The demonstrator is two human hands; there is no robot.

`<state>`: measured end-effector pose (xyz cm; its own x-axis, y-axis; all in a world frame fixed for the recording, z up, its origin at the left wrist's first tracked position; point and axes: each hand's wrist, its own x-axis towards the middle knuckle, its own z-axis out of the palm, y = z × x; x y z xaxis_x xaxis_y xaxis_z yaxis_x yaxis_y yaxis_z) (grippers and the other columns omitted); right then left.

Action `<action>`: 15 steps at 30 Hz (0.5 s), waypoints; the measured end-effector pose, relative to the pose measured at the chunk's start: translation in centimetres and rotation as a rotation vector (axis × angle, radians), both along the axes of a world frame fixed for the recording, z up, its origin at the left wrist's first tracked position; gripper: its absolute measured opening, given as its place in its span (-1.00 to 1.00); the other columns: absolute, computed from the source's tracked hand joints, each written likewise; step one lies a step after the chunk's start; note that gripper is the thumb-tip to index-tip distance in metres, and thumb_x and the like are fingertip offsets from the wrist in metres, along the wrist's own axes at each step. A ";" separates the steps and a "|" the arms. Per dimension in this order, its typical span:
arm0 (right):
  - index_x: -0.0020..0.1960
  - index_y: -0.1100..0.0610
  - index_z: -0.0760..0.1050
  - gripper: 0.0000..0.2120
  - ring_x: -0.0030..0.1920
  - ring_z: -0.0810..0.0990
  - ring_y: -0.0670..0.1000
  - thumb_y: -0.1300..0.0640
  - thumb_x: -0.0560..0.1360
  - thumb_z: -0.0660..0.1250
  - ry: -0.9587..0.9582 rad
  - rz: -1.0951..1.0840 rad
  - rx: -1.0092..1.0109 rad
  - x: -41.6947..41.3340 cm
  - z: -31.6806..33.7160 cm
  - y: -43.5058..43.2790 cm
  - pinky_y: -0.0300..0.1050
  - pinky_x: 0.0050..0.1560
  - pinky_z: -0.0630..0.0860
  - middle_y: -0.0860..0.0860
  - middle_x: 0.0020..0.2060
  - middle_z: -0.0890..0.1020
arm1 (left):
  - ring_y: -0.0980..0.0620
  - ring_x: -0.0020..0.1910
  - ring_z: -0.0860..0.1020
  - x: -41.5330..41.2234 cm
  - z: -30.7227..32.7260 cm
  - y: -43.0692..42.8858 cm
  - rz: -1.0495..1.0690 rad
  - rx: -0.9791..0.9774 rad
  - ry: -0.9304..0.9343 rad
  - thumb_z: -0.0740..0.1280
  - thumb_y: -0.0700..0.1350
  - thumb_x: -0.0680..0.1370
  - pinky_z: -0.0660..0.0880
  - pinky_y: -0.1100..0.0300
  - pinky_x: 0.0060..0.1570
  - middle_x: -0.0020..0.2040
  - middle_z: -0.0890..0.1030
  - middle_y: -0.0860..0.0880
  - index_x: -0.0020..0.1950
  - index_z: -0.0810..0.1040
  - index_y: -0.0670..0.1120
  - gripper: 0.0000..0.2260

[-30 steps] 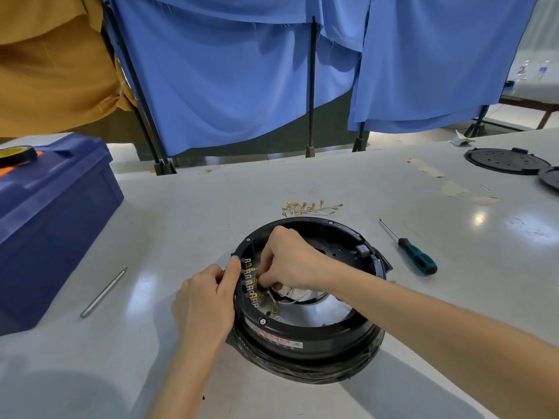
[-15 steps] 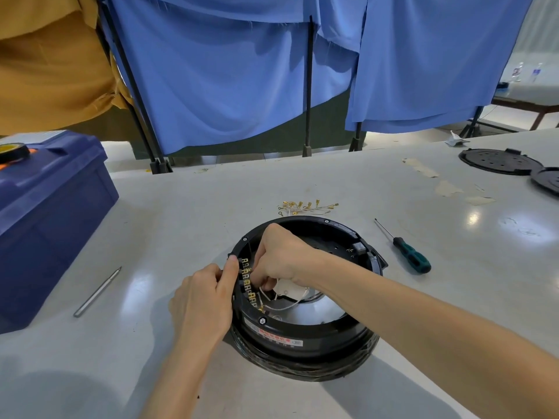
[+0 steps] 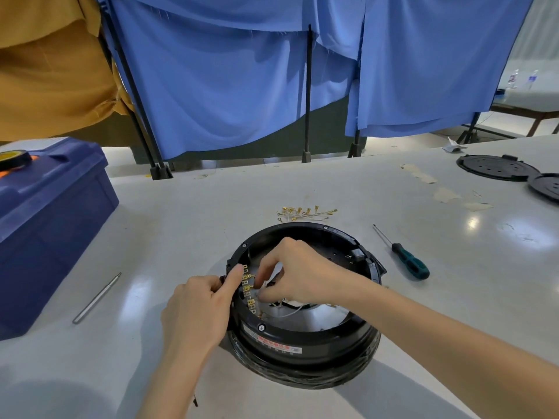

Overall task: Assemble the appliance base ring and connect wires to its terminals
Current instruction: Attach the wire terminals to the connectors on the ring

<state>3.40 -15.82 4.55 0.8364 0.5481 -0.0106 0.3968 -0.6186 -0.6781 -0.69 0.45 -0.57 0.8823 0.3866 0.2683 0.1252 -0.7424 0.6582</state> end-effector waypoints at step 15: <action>-0.30 0.06 0.57 -0.90 -0.18 0.57 0.08 0.22 0.30 0.46 -0.105 0.122 -0.098 0.5 -0.7 1.0 0.05 -0.15 0.55 0.10 -0.25 0.62 | -0.04 -0.47 0.21 -0.7 -0.3 -0.2 0.004 -0.089 -0.008 0.35 0.30 0.34 0.18 0.12 -0.45 -0.58 0.17 0.00 -0.51 0.22 -0.08 -0.46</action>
<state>3.90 -14.85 3.82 0.7632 0.6460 0.0150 0.5385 -0.6230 -0.5674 -1.36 0.22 -0.92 0.8787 0.4126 0.2400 0.1224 -0.6807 0.7222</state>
